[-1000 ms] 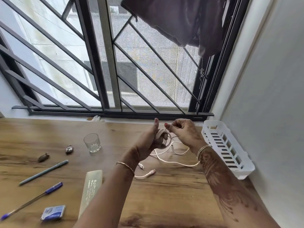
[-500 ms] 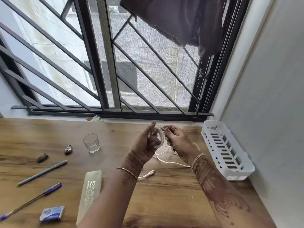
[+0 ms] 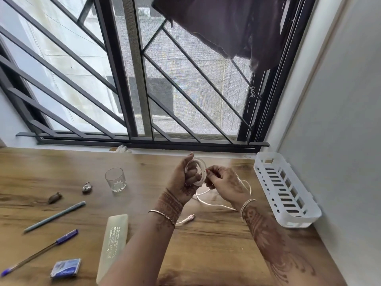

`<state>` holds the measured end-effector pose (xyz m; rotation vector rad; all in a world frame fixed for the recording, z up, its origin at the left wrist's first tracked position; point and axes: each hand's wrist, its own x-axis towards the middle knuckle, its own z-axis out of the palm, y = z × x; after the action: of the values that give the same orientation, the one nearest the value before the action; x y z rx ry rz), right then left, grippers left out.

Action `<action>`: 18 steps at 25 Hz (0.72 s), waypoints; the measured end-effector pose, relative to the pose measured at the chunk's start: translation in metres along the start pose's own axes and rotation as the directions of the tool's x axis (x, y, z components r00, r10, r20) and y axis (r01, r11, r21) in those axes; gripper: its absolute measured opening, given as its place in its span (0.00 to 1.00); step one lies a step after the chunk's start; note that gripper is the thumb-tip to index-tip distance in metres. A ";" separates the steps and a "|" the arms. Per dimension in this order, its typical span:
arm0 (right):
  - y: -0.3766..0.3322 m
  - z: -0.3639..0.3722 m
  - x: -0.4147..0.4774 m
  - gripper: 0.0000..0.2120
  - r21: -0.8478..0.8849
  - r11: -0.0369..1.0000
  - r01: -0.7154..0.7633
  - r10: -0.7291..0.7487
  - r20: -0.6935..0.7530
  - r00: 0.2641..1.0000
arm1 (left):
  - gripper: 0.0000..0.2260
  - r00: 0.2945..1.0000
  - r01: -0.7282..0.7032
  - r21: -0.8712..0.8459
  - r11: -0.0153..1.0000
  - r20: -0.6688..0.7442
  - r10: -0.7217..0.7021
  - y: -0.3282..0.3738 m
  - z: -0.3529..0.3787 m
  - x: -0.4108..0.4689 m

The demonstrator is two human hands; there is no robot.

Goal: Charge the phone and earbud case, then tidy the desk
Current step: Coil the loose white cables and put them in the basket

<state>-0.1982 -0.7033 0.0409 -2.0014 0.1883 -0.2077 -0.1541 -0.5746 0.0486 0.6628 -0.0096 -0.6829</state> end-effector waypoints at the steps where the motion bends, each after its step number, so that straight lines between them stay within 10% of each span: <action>1: 0.000 0.001 -0.001 0.10 -0.043 0.999 0.021 -0.021 -0.009 1.000 | 0.21 1.000 0.005 0.008 1.000 -0.011 -0.005 -0.001 0.001 0.001; 12: 0.008 0.006 -0.004 0.09 0.038 0.999 0.030 -0.021 -0.204 0.979 | 0.21 0.961 -0.119 0.361 0.925 -0.192 0.198 -0.020 0.008 0.011; 18: 0.003 0.007 -0.004 0.10 0.200 0.980 -0.007 0.041 -0.167 0.985 | 0.21 0.812 -0.148 0.668 0.730 -0.340 0.475 -0.024 0.002 0.013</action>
<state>-0.2008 -0.6978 0.0352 -1.7815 0.2888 -0.3687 -0.1583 -0.5977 0.0342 1.4324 0.1278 -0.1256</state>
